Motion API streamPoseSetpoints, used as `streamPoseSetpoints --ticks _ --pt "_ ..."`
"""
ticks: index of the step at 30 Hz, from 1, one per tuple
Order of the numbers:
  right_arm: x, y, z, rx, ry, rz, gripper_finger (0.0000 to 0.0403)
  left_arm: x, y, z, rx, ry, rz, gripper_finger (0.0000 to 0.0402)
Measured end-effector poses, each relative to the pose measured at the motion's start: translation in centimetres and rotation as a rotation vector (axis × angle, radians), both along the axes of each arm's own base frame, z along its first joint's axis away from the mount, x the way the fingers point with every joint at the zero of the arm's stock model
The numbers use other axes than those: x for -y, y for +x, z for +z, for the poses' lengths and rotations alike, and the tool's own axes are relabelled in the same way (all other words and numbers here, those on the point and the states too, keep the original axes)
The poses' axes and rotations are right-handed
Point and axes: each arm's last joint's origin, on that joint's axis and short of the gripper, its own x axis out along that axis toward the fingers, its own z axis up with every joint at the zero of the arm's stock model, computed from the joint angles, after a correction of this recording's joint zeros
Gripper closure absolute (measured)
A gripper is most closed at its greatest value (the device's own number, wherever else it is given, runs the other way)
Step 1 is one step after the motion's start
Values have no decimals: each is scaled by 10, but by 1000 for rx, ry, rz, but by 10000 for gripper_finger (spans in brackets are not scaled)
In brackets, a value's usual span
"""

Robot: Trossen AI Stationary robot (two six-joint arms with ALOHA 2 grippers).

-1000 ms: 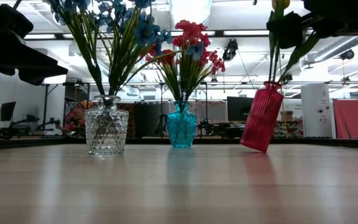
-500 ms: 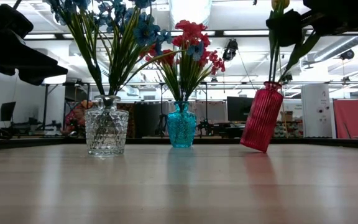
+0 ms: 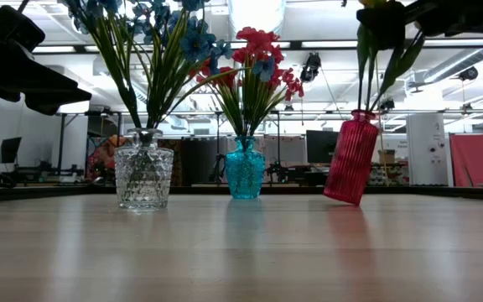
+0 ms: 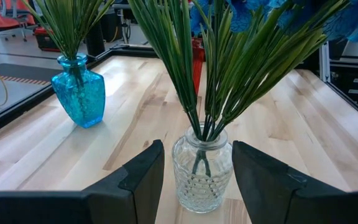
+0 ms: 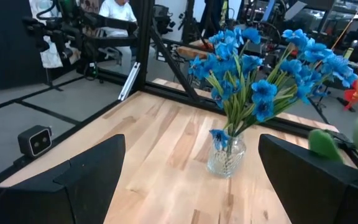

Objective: Sort flowers into vase by color
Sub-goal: Return to Home Position

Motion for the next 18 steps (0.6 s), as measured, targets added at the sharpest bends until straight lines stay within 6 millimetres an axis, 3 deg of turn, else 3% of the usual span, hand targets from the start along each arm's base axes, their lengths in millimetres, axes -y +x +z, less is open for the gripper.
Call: streamPoseSetpoints --ticks 18 --pt "-1 29 6 -61 -46 5 41 0 0 0 -1 0 0 229"
